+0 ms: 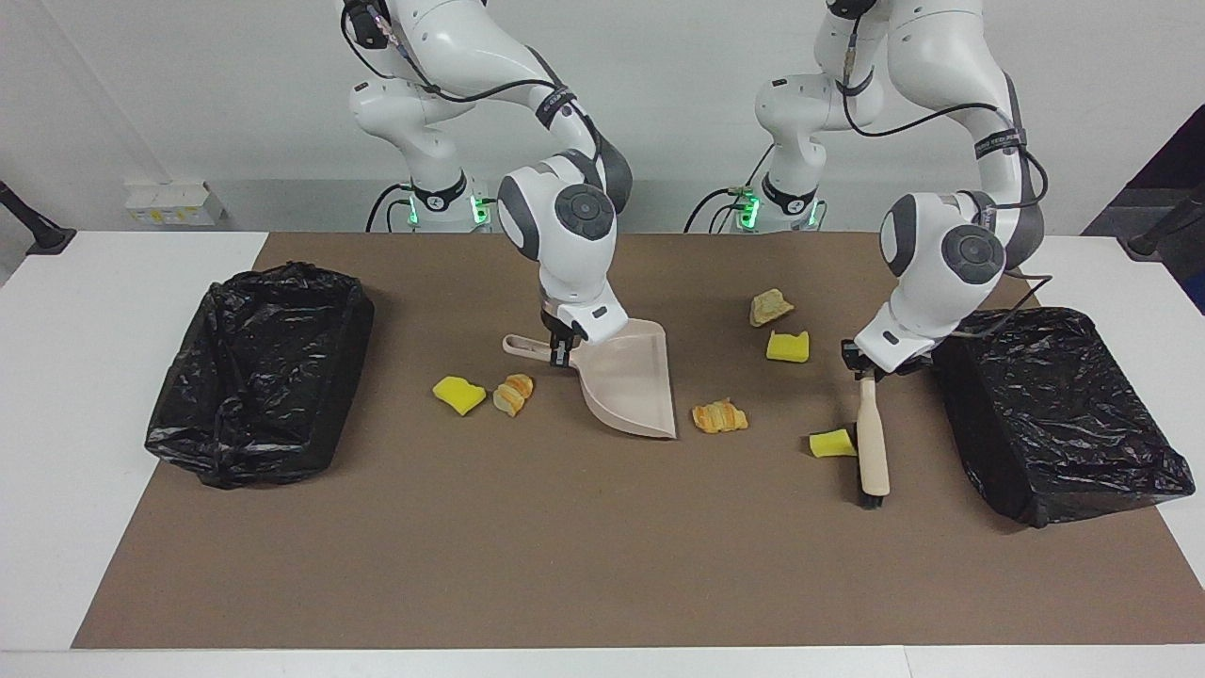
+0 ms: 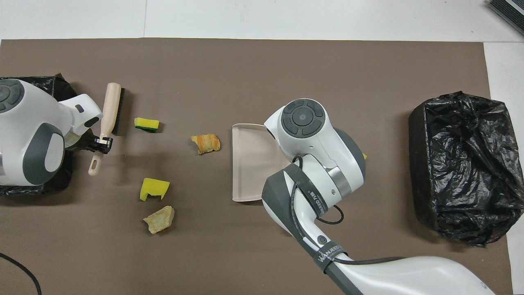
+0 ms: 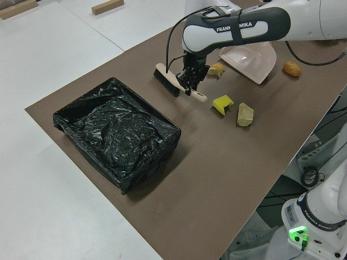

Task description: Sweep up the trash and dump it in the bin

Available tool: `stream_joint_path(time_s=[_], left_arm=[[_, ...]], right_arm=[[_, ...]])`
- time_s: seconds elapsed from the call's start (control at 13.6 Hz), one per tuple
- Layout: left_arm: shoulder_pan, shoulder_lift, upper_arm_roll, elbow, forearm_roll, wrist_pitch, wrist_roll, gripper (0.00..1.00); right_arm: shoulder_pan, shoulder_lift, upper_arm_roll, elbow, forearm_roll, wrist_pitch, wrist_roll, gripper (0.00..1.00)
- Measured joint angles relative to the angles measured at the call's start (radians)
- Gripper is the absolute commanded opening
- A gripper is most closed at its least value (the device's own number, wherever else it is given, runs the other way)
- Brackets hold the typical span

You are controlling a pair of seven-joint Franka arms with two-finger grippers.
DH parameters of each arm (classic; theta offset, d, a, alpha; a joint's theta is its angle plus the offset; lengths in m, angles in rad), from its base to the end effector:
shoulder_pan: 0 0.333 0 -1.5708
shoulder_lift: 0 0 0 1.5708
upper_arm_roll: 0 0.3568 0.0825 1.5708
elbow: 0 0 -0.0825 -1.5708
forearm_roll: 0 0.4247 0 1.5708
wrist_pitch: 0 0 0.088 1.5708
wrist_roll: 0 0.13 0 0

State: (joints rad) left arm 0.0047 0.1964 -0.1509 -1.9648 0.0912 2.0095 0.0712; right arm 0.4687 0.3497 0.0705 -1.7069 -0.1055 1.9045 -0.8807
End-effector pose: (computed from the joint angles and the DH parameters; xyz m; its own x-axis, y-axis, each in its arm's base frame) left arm 0.6116 -0.0801 0.3585 0.9554 -0.2530 -0.1522 -0.2612 -0.9646 -0.0358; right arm 0.5917 0.3380 0.3735 0.1043 0.9832 -0.1497 0.9906 -0.1161 -0.0728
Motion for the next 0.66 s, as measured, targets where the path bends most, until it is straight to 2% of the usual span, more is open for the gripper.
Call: stream_joint_path(time_s=[0.29, 0.66], left_arm=[[-0.002, -0.012, -0.11, -0.024, -0.013, -0.025, -0.003, 0.0], [-0.008, -0.078, -0.299, -0.117, -0.029, -0.03, -0.055, 0.0]], right_arm=[[0.031, 0.0, 0.0, -0.004, 0.0, 0.0, 0.052, 0.0], [0.031, 0.0, -0.001, -0.004, 0.0, -0.001, 0.077, 0.0]])
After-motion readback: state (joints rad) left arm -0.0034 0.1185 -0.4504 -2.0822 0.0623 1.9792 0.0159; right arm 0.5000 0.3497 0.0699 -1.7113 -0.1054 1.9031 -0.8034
